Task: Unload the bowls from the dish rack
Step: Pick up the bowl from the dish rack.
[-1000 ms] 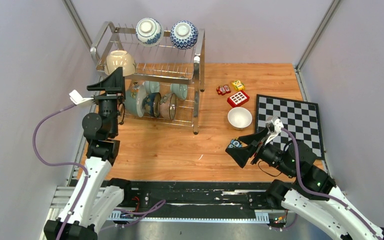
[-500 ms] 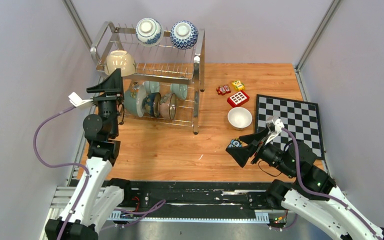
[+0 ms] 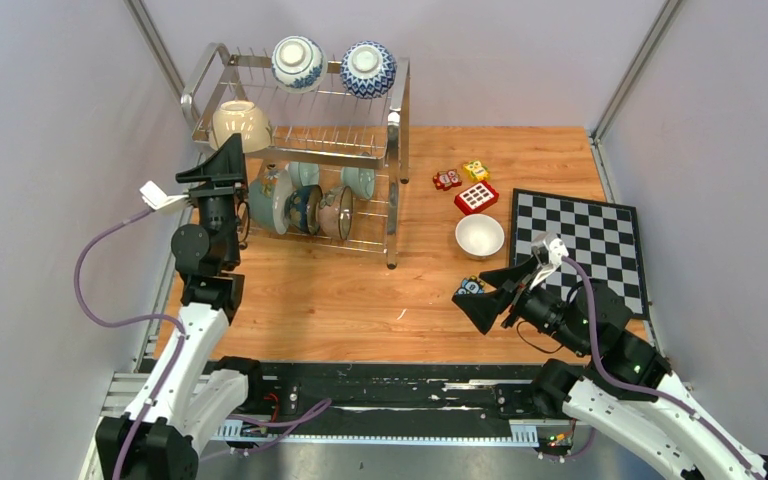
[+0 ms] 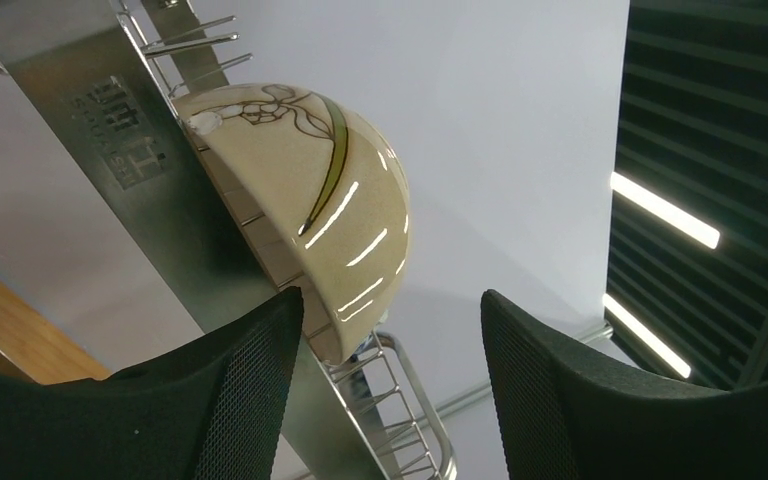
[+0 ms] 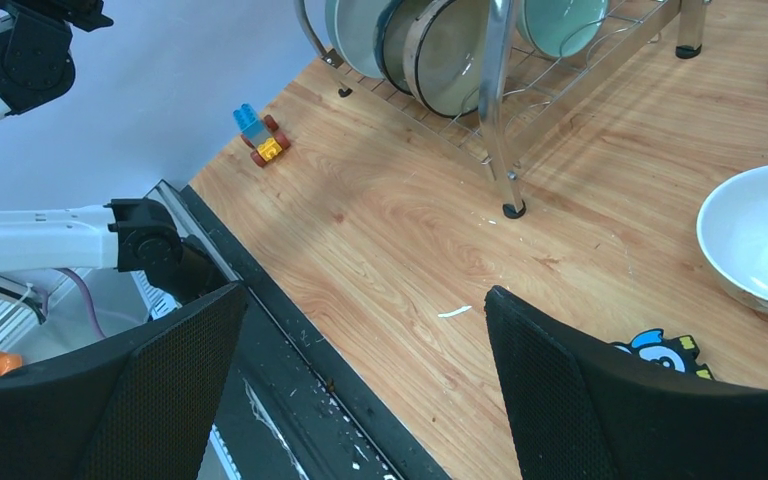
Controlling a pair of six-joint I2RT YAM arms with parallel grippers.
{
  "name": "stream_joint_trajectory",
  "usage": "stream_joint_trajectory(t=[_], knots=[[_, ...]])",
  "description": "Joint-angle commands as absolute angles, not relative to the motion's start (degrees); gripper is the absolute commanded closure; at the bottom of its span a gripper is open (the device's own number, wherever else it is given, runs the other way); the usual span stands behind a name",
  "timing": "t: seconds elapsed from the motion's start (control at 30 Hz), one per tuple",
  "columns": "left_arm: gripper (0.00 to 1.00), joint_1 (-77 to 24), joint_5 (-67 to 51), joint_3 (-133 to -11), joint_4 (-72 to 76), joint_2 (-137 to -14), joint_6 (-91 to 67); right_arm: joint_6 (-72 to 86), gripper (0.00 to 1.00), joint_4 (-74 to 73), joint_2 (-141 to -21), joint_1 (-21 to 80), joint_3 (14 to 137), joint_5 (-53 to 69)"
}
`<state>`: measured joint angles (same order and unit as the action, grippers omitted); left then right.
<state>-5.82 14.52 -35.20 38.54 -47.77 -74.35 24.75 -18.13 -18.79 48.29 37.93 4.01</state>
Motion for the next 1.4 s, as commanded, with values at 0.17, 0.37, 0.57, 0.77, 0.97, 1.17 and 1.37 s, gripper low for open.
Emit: stream_joint_trajectory(t=[0.17, 0.37, 0.57, 0.77, 0.97, 1.17, 1.37], knots=[[0.34, -5.2, 14.9, -33.7, 47.0, -50.6, -74.1, 23.8, 0.06, -21.2, -16.0, 48.9, 35.5, 1.6], [0.37, -5.2, 14.6, -34.0, 48.6, -52.1, -73.9, 23.7, 0.06, -21.8, -15.7, 48.9, 35.3, 1.2], [0.40, -5.1, 14.9, -33.2, 50.4, -52.4, -72.0, 24.1, 0.06, -22.1, -15.0, 48.9, 34.5, 1.1], [0.45, -5.2, 15.3, -32.4, 52.4, -52.9, -70.5, 24.4, 0.06, -22.7, -14.3, 48.9, 33.8, 0.8], [0.51, -5.2, 16.3, -30.9, 54.9, -53.5, -69.4, 24.8, 0.06, -22.9, -14.2, 48.9, 33.4, 0.5], [0.53, -5.2, 16.8, -29.7, 58.3, -55.3, -69.6, 25.4, 0.06, -22.7, -14.5, 48.9, 32.8, 0.4], [0.54, -5.2, 16.2, -30.0, 61.8, -57.6, -69.9, 25.7, 0.06, -22.6, -14.6, 48.9, 32.1, 0.1]])
